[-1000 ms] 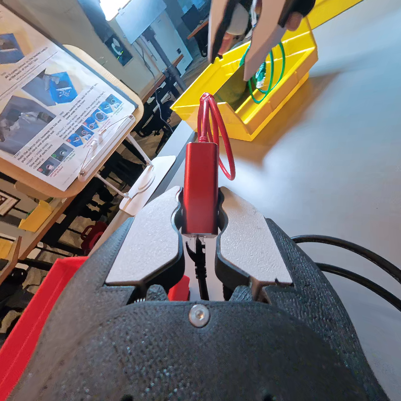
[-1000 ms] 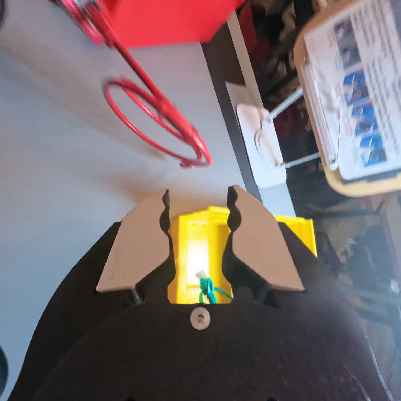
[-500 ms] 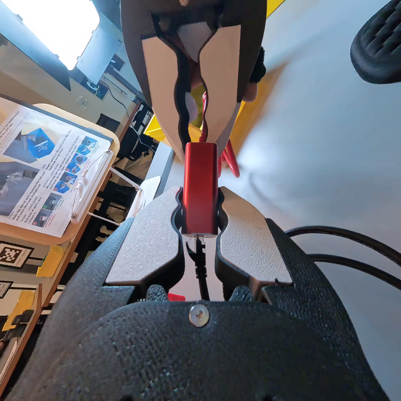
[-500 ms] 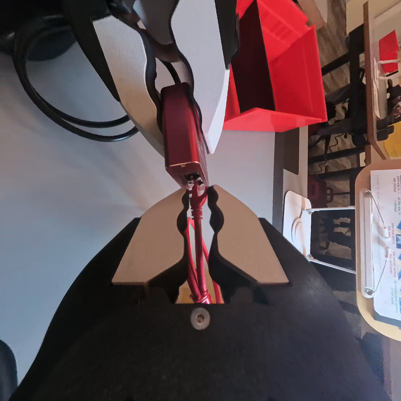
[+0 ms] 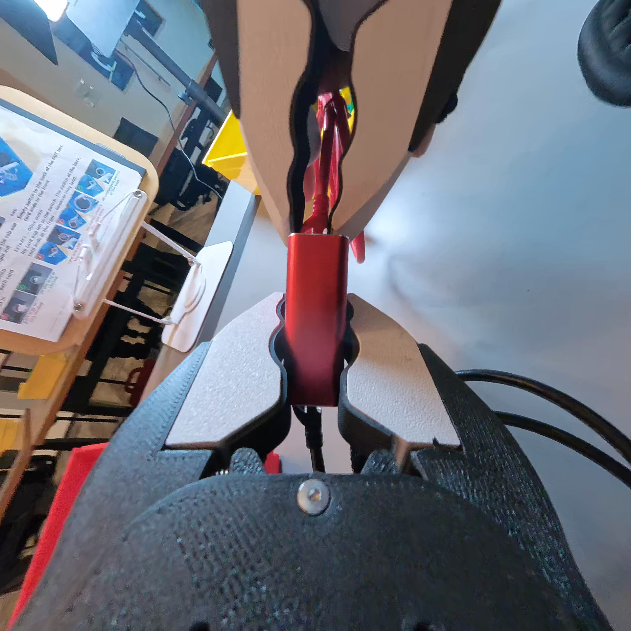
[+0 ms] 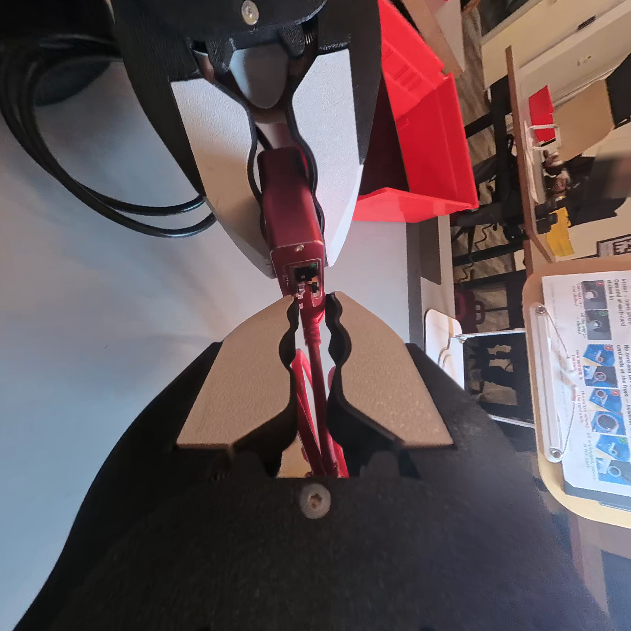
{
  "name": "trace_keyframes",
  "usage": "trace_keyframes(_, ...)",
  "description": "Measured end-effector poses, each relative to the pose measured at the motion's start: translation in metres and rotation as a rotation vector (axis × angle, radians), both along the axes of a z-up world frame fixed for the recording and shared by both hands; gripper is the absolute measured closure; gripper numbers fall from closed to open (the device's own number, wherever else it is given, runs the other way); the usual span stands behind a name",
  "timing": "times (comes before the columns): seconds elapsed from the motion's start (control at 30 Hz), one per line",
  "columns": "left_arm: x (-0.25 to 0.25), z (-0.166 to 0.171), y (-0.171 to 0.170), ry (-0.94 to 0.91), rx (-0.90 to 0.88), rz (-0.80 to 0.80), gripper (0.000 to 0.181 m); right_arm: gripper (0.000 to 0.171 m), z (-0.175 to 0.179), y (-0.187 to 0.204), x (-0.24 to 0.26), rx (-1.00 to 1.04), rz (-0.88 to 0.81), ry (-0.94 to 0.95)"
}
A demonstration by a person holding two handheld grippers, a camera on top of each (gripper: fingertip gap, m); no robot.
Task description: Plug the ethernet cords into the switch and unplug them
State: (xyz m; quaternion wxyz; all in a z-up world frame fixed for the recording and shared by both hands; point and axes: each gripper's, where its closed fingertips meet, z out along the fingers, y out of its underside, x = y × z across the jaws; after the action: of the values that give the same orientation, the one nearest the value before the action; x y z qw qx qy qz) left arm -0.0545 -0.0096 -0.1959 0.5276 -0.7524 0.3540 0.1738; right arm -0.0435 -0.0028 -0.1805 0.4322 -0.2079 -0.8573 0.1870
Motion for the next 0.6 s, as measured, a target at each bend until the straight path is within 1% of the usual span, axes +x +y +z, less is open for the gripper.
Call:
trace_keyframes(0.07,0.001,0.003,-0.002,-0.055,-0.015,-0.011,0.152,0.157,0.004,-0.002,0.000,-0.014,0.010,0.030)
trace_keyframes(0.2,0.003,0.006,-0.005,-0.064,-0.016,-0.036,0.152,0.157,0.007,-0.005,0.003,0.025,0.042,0.040)
trace_keyframes(0.27,0.006,0.006,-0.007,-0.103,-0.032,-0.071,0.152,0.158,0.006,-0.008,0.006,-0.014,0.070,-0.003)
trace_keyframes(0.5,0.021,0.000,-0.009,-0.094,-0.064,-0.154,0.152,0.159,0.000,-0.014,0.023,-0.118,0.185,-0.173)
trace_keyframes(0.6,0.030,0.001,-0.008,-0.124,-0.064,-0.186,0.152,0.159,0.002,-0.015,0.032,-0.188,0.219,-0.250)
